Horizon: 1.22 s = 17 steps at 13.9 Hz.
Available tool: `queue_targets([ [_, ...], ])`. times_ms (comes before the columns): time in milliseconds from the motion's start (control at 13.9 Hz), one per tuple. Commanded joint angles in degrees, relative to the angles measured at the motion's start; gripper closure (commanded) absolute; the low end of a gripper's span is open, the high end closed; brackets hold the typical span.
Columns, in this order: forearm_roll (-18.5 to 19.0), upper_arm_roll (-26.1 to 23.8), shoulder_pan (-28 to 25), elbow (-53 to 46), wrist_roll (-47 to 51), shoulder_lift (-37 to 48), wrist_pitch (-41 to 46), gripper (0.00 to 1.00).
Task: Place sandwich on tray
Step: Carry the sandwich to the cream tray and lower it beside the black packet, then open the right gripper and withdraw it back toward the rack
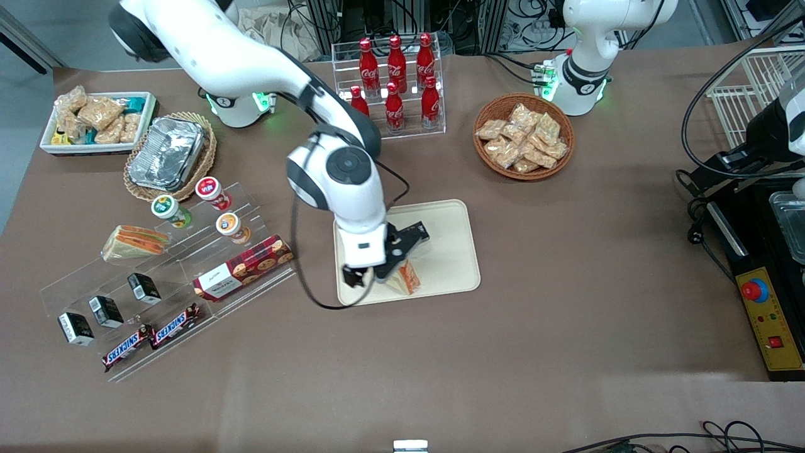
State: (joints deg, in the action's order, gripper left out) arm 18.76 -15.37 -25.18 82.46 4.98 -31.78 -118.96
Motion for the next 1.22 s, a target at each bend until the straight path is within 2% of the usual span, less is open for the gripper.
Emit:
queue_targets([
  [0,-1.01,0.51,0.74,1.39,7.50,5.48,8.80,0.01],
  [144,-1.18,0.60,4.15,1.48,7.33,8.82,14.44,0.01],
  [288,-4.77,0.86,7.50,1.48,6.89,12.16,18.57,0.01],
  [576,-11.19,0.78,18.39,1.57,6.97,17.70,24.47,0.01],
  [863,-14.01,0.78,27.18,2.00,7.42,21.74,28.95,0.01],
  [1151,-14.63,2.26,31.33,2.62,7.42,25.27,31.69,0.01],
])
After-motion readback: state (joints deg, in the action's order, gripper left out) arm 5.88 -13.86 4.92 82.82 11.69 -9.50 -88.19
